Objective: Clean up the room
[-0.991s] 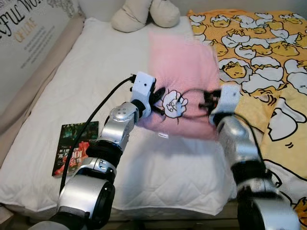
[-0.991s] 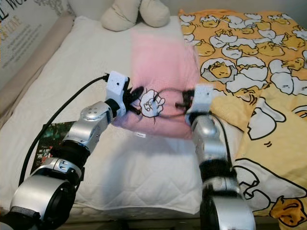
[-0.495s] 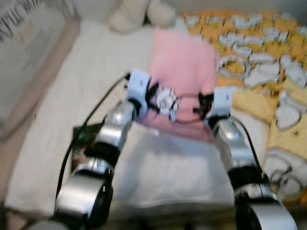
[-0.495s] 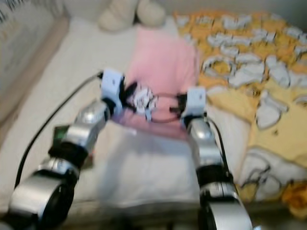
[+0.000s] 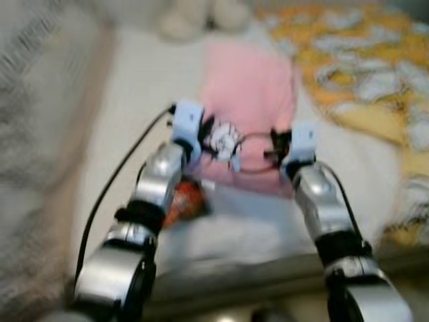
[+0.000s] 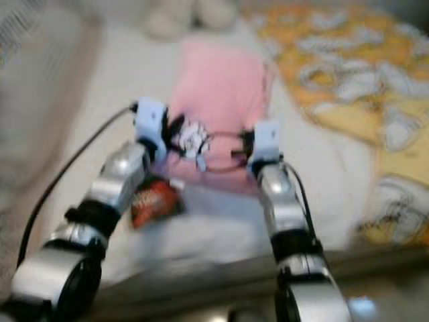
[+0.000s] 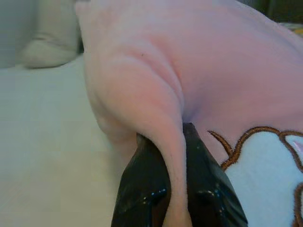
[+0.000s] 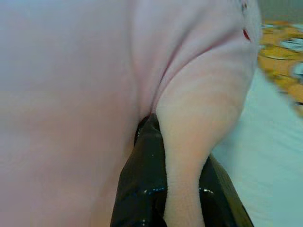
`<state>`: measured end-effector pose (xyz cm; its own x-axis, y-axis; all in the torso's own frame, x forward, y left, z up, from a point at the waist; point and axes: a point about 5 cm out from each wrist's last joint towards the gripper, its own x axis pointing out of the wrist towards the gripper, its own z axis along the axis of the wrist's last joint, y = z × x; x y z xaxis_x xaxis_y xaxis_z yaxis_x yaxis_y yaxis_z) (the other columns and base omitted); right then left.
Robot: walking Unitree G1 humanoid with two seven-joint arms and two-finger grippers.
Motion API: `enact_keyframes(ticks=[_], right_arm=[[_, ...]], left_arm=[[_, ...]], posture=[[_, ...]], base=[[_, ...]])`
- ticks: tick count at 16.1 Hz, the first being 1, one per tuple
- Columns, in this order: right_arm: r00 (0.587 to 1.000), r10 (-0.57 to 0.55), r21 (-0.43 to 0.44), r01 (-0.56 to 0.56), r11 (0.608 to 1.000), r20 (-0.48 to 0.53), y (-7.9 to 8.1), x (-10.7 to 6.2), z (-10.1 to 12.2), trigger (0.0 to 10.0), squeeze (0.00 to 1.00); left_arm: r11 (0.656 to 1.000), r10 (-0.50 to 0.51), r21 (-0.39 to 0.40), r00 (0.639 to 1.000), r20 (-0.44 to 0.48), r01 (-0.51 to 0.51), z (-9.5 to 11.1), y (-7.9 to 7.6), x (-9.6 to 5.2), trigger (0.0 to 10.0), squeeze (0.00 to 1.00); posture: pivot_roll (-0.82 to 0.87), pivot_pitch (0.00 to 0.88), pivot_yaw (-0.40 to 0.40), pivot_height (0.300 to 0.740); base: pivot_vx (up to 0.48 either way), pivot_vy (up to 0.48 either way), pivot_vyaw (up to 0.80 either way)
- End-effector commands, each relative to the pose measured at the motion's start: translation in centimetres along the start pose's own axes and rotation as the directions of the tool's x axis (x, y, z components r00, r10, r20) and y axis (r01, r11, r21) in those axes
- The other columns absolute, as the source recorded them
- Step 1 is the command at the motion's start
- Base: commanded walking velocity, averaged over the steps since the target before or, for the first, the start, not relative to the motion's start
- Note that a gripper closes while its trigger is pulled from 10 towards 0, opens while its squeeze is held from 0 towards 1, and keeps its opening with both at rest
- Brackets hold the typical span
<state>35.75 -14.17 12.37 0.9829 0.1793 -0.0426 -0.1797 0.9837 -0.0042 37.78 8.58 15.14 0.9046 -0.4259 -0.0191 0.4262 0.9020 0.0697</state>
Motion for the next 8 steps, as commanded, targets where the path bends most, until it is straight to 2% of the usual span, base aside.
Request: enact_keyframes(ticks=[1,3,5,8], right_arm=[[1.0,-0.008,-0.014,0.008,1.0,0.006,-0.56,-0.02,0.11,10.0,0.0],[1.0,0.005,-0.021,-0.005,1.0,-0.015,-0.34,0.0,-0.21,10.0,0.0],[1.0,0.005,-0.029,-0.005,1.0,-0.016,-0.33,-0.02,-0.27,10.0,0.0],[1.0,-0.006,-0.017,0.005,1.0,-0.006,-0.43,0.03,-0.23,10.0,0.0]], left_arm=[[0.999,-0.031,0.017,0.999,0.036,0.03,0.93,-1.04,0.49,10.0,0.0],[1.0,-0.022,0.016,0.999,0.043,0.021,1.01,-1.13,0.55,10.0,0.0],[1.0,0.002,0.017,0.997,0.073,-0.003,1.42,-1.12,0.54,10.0,0.0],[1.0,0.011,0.006,0.998,0.057,-0.012,1.12,-1.33,0.56,10.0,0.0]], posture=[[-0.23,0.0,0.062,0.74],[-0.23,0.0,0.06,0.74],[-0.23,0.0,0.059,0.74],[-0.22,0.0,0.059,0.74]], base=[[0.0,0.48,0.0],[0.0,0.48,0.0],[0.0,0.0,0.0],[0.0,0.0,0.57]])
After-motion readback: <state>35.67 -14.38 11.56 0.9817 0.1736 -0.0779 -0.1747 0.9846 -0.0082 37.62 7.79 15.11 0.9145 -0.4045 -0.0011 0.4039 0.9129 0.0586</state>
